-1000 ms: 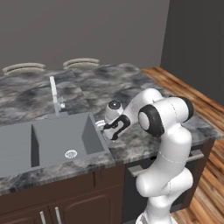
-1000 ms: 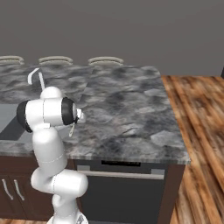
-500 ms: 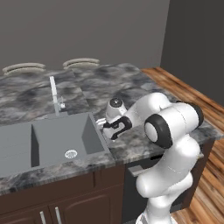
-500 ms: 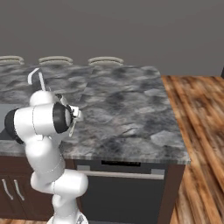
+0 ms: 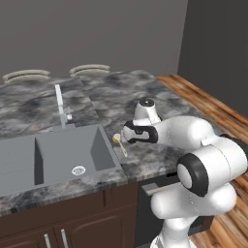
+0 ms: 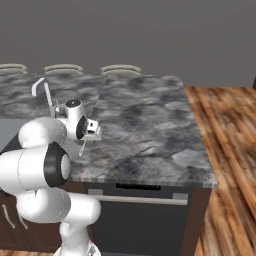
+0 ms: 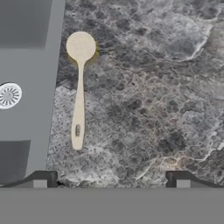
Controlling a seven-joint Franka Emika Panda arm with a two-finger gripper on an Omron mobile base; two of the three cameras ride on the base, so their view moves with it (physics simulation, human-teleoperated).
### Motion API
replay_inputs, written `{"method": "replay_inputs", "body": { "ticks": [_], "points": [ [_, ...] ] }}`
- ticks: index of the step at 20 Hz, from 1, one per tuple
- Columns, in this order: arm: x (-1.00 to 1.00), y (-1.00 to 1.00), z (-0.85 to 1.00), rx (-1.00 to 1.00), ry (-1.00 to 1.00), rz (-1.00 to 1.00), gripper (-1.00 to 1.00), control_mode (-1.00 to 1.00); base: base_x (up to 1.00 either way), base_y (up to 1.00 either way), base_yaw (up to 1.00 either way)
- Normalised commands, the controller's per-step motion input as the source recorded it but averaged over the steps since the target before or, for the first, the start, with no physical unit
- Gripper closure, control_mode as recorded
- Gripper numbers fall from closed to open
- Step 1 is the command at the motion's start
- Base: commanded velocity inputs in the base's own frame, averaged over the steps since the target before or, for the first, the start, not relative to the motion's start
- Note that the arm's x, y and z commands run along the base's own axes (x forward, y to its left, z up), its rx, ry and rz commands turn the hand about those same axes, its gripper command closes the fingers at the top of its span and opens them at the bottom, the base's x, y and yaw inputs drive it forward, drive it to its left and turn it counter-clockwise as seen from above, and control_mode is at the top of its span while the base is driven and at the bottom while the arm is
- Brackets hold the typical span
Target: Locate and retrieve the dish brush and sponge from the cabinet. Place them next to the sink.
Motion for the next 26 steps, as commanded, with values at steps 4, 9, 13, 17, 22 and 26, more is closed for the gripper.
{"method": "replay_inputs", "body": {
  "ticks": [4,9,13,17,22,26],
  "points": [
    [-0.18,0.03,0.47,-0.13,0.32,0.04,-1.00,-1.00,0.00,0.00,0.00],
    [-0.59,-0.11,0.21,-0.02,-0.01,0.07,-1.00,-1.00,0.00,0.00,0.00],
    [-0.66,-0.28,0.08,0.05,-0.22,0.00,-1.00,-1.00,0.00,0.00,0.00],
    [-0.47,-0.25,0.03,0.04,-0.18,0.00,-1.00,-1.00,0.00,0.00,0.00],
    [-0.24,-0.09,0.00,0.02,-0.11,-0.02,-1.00,-1.00,0.00,0.00,0.00],
    [-0.25,-0.06,0.29,0.00,-0.04,-0.05,-1.00,-1.00,0.00,0.00,0.00]
  ]
}}
